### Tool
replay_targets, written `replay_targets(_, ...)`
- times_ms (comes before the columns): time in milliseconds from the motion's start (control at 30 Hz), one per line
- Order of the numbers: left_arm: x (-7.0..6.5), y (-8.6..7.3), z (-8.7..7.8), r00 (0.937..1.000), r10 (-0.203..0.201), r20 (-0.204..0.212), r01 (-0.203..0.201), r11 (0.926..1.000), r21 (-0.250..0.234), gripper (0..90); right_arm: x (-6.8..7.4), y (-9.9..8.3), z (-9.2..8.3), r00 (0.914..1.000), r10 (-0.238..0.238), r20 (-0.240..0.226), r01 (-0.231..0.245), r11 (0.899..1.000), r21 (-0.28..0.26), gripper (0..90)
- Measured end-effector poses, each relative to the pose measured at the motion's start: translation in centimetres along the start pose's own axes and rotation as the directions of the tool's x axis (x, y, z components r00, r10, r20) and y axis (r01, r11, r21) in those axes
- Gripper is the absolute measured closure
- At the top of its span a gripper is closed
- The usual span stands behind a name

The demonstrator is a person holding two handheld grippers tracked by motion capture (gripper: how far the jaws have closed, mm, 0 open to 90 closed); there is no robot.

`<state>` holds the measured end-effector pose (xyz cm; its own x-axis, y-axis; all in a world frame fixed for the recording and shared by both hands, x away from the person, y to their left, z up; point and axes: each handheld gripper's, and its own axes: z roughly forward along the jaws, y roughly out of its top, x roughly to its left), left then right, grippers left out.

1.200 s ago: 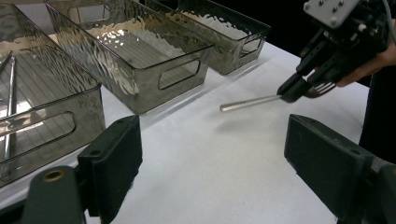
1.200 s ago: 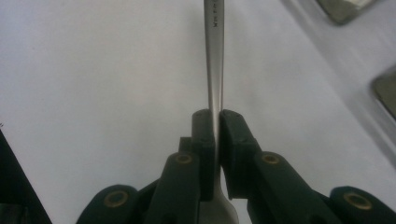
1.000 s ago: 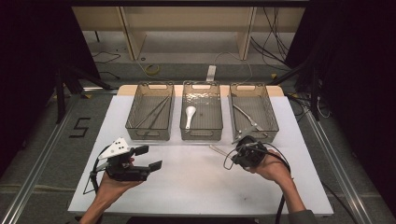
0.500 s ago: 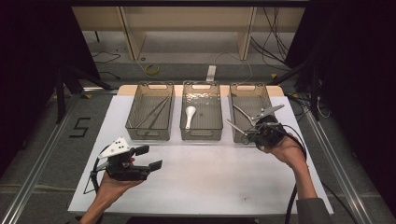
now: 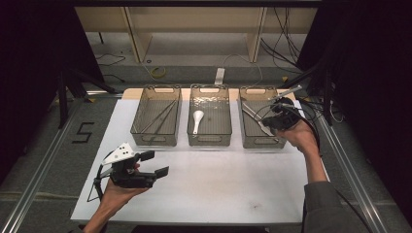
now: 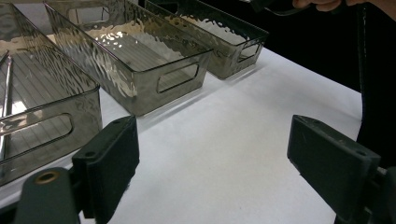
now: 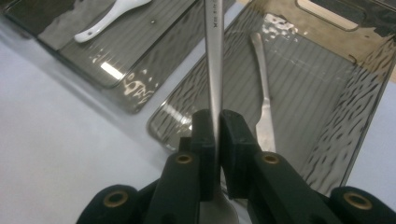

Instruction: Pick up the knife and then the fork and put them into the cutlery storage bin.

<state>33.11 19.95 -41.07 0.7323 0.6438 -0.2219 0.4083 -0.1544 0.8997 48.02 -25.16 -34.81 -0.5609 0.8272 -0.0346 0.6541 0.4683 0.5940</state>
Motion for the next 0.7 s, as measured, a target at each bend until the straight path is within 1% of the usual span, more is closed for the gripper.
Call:
replay_targets(167,0.0,0.0,0.0,1.0,-0.002,0.0,0.002,1.0,-0.003,16.3,-1.2,1.1,1.0,0.999,0.044,0.013,-0.044,0.999,0.011,85.4)
replay_targets(233,0.0,0.0,0.0,1.0,-0.003,-0.001,0.003,1.0,-0.007,16.1,-1.6,1.5,1.4,0.9983,0.058,0.009,-0.058,0.998,0.009,85.4)
replay_targets(300,0.0,0.0,-0.1,1.0,-0.002,-0.001,0.002,0.9999,-0.01,16.0,-1.9,1.8,1.8,0.9973,0.071,0.019,-0.072,0.997,0.012,85.3)
replay_targets(433,0.0,0.0,-0.1,1.0,-0.001,0.0,0.001,0.9999,-0.012,15.8,-2.3,2.2,2.6,0.9947,0.1,0.025,-0.1,0.995,0.014,85.3)
replay_targets(633,0.0,0.1,-0.1,1.0,0.0,0.0,0.0,0.9999,-0.01,15.8,-2.7,2.4,3.7,0.9918,0.122,0.04,-0.123,0.992,0.022,85.3)
replay_targets(700,0.0,0.1,-0.1,1.0,0.001,0.001,-0.001,1.0,-0.01,15.8,-2.8,2.5,4.0,0.9907,0.131,0.035,-0.132,0.991,0.022,85.3)
